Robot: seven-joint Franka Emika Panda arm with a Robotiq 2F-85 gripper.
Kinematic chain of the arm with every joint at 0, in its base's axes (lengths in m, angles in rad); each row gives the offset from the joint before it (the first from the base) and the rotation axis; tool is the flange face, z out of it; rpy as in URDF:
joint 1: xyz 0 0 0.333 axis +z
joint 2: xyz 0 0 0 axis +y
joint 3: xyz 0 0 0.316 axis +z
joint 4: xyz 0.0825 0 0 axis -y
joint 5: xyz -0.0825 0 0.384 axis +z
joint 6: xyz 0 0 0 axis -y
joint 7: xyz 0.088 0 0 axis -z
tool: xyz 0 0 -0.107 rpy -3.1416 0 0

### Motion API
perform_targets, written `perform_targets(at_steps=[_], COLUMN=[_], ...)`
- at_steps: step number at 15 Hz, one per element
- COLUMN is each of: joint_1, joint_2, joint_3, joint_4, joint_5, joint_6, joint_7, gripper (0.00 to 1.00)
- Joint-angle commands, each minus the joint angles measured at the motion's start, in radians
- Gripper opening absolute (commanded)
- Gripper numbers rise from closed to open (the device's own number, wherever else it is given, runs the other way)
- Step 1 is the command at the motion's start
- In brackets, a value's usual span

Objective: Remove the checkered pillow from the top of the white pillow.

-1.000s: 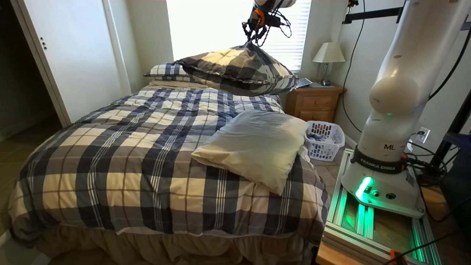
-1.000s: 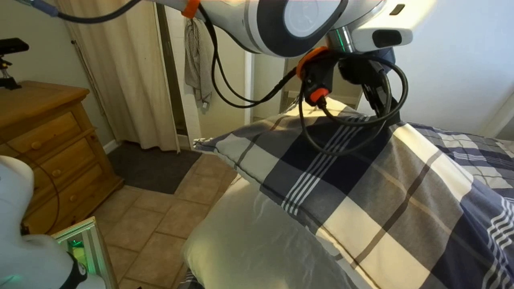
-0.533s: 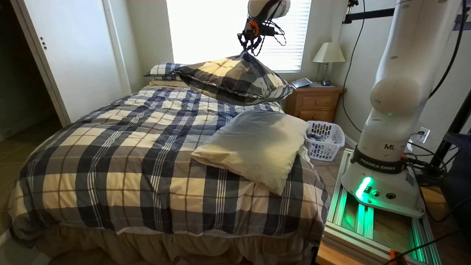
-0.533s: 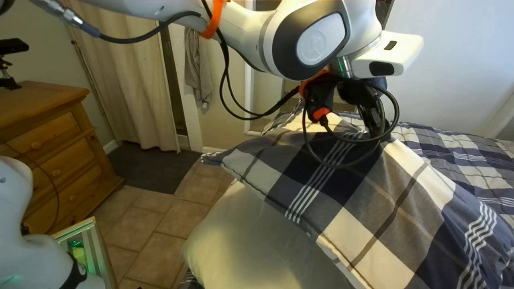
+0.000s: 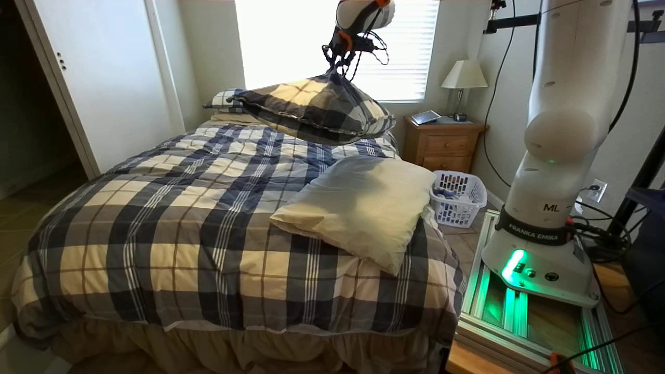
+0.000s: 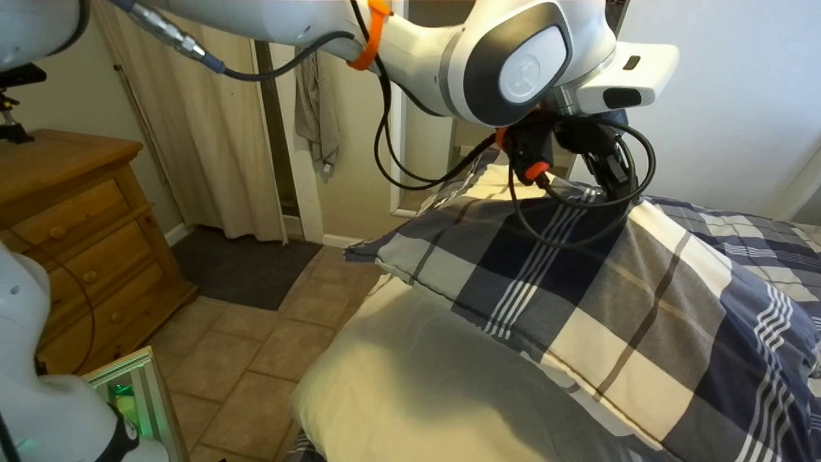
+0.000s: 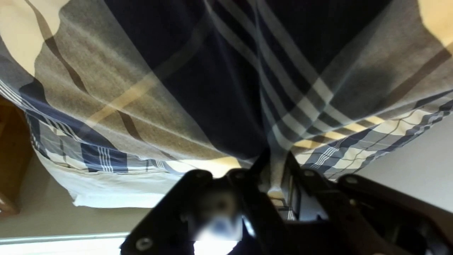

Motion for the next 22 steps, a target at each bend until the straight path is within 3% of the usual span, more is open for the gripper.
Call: perform_targets(at_steps=[1, 14, 22], joint_1=[0.02, 0.042, 0.059], joint_2=[0.079, 0.369, 0.514], joint_3=[-0.015, -0.019, 0.008], joint_4=[0.145, 0.501, 0.651], joint_5=[0.042, 0.147, 0.169], joint_6=[0.005, -0.019, -0.028], joint_7=[-0.004, 0.043, 0.003], gripper=[0.02, 0.02, 0.02])
